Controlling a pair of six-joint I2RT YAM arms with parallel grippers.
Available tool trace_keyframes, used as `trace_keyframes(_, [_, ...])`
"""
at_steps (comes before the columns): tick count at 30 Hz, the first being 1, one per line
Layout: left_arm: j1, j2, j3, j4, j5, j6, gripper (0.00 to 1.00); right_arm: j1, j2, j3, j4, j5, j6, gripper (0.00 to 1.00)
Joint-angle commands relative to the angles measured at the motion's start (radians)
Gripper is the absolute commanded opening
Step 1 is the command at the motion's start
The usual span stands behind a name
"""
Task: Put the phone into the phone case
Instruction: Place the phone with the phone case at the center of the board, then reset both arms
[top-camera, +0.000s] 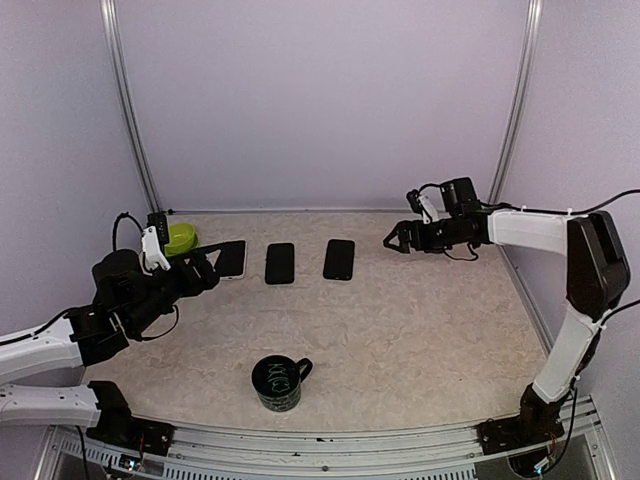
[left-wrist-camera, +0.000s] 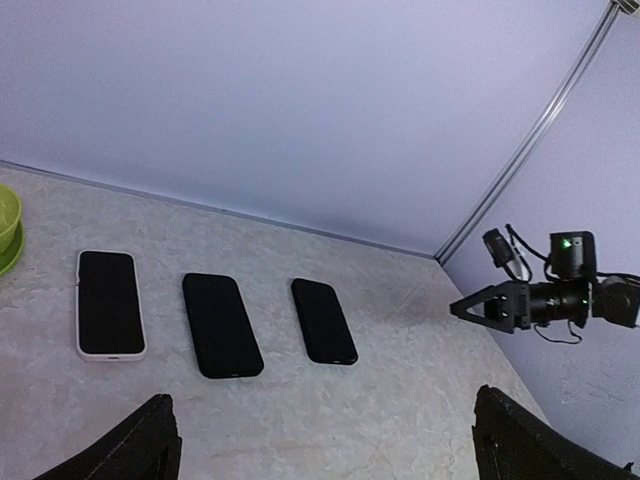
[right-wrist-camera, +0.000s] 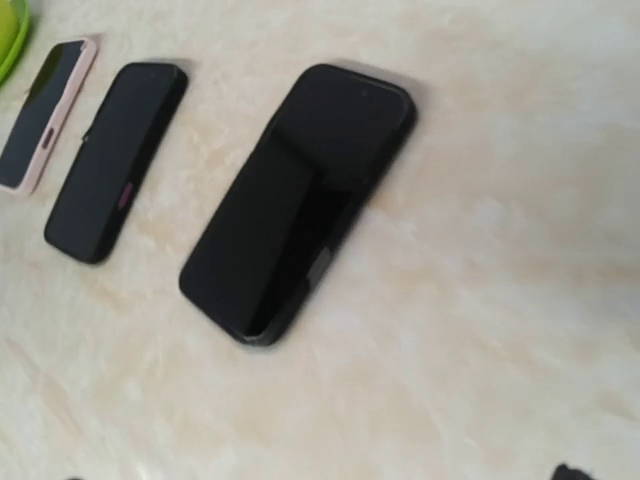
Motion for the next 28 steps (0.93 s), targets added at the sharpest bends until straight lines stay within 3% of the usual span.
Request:
trace_keyframes(1, [0.044,0.007,0.053,-0.136,-0.038,0.065,0.99,-0.004,-0.229,-0.243,0.176,0.163,-0.065,1.0])
trace_keyframes(6, [0.11,0.017,0.075,-0.194,-0.034,0.07,0.99,-0.004,-0.529,-0.493,0.287,0.327,-0.114,1.0])
trace_keyframes(13, [0.197,-0.014,0.08,-0.252,-0.051,0.082,0.99,-0.004,-0.887,-0.698,0.284,0.471,-0.132,1.0])
trace_keyframes(20, [0.265,-0.017,0.103,-0.38,-0.02,0.112,0.99,-0.001,-1.044,-0.766,0.212,0.552,-0.087,1.0])
trace_keyframes(28, [0.313,-0.095,0.068,-0.383,0.01,0.123,0.99,-0.001,-1.135,-0.811,0.229,0.551,-0.099,1.0])
